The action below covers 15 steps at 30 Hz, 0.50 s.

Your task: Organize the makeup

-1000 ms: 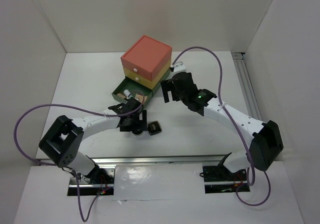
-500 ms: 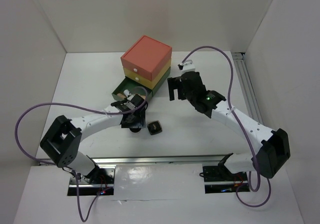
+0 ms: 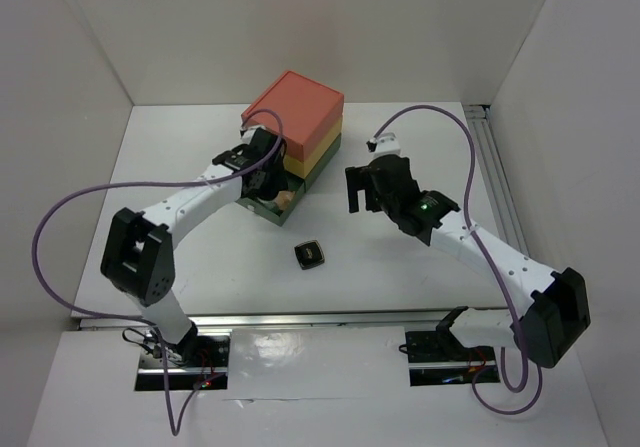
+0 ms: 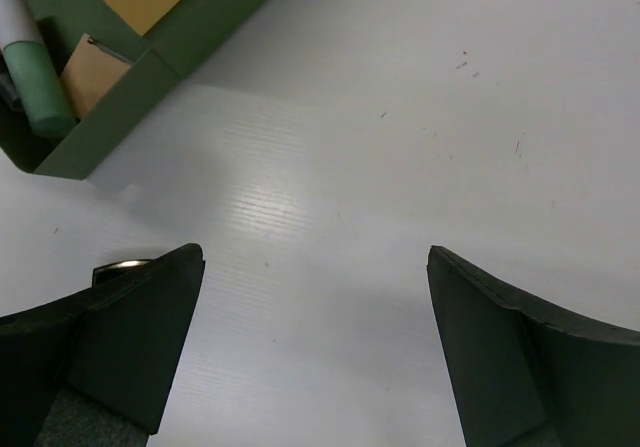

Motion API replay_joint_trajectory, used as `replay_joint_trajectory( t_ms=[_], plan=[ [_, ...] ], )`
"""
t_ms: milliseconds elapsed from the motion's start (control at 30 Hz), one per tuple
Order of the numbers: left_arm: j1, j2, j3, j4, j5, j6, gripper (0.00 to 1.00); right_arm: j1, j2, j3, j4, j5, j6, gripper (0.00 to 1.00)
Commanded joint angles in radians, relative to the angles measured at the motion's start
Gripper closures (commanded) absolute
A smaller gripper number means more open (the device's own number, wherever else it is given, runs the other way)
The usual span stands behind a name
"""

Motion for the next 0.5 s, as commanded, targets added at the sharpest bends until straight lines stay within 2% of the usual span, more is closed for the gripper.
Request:
replay_joint_trajectory(
  t_ms=[0,33,67,100,167,267,300,433,467],
  plan=[
    [0.023,0.091,0.064,0.002,0.0,0.048,0.63,-0.015,-0.037,-0.007,-0.027,0.03,0.021,0.0],
    [0.037,0.112,0.096,0.013,0.001,0.057,0.62,-0.015,-0.037,-0.007,-0.027,0.021,0.021,0.0],
    [0.037,0.132,0.111,0.013,0.011,0.057,0.55,-0.015,-0.037,-0.017,-0.027,0.021,0.021,0.0],
    [0.048,0.169,0.125,0.013,0.011,0.057,0.52,-0.015,-0.037,-0.017,-0.039,0.009,0.021,0.0],
    [0.06,0.2,0.164,0.013,0.023,0.057,0.49,-0.015,-0.037,-0.027,-0.051,0.0,0.021,0.0],
    [0.071,0.221,0.178,0.013,0.036,0.067,0.34,-0.015,-0.056,-0.038,-0.064,-0.033,0.021,0.0],
    [0.071,0.221,0.178,0.013,0.036,0.067,0.19,-0.015,-0.071,-0.062,-0.064,-0.051,0.005,0.0],
    [0.071,0.188,0.165,0.022,0.027,0.077,0.0,-0.006,-0.114,-0.119,-0.053,-0.198,-0.054,0.0],
    [0.071,0.171,0.165,0.022,0.027,0.077,0.0,0.004,-0.123,-0.142,-0.044,-0.211,-0.064,0.0]
  ],
)
